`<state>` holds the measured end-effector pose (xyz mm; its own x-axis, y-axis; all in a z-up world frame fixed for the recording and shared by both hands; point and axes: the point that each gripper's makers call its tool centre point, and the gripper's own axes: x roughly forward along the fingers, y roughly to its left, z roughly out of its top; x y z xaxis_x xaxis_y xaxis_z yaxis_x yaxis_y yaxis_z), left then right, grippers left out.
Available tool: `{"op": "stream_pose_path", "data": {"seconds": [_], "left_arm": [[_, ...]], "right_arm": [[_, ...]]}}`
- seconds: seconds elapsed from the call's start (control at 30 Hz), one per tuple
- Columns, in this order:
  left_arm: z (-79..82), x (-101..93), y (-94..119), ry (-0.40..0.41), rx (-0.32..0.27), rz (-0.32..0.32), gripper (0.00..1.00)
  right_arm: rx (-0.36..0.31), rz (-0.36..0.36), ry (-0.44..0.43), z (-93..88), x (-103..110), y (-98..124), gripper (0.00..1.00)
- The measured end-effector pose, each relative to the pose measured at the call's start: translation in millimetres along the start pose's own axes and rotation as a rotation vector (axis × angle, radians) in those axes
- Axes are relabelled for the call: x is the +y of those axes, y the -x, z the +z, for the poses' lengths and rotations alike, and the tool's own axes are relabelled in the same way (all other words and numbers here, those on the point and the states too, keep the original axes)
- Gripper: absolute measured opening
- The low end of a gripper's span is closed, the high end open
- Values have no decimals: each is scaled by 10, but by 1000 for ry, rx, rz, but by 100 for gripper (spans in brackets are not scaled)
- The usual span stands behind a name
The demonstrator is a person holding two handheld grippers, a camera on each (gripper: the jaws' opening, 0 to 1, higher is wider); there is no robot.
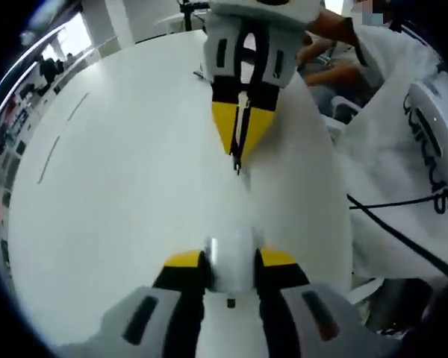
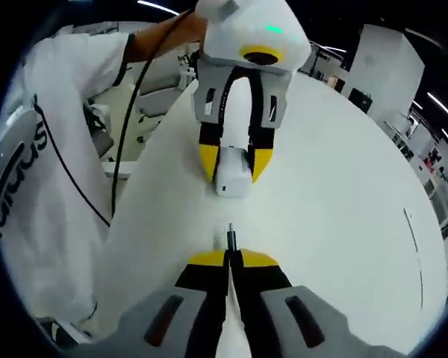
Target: Plug the desk Type‑C cable into the charger adapter.
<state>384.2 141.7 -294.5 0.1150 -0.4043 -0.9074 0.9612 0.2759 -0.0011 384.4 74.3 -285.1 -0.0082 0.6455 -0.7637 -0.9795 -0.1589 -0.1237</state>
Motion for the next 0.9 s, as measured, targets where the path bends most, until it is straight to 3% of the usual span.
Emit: {"op": "stream_pose_path", "data": {"seconds": [0.57, 0.9], "left_arm": [[-9, -5, -6, 10, 30, -3, 25], [-14, -17, -11, 13, 41, -8, 25]], "right_arm": [[28, -3, -23, 231, 43, -229, 2], [47, 1, -21, 280, 61, -285, 2]]}}
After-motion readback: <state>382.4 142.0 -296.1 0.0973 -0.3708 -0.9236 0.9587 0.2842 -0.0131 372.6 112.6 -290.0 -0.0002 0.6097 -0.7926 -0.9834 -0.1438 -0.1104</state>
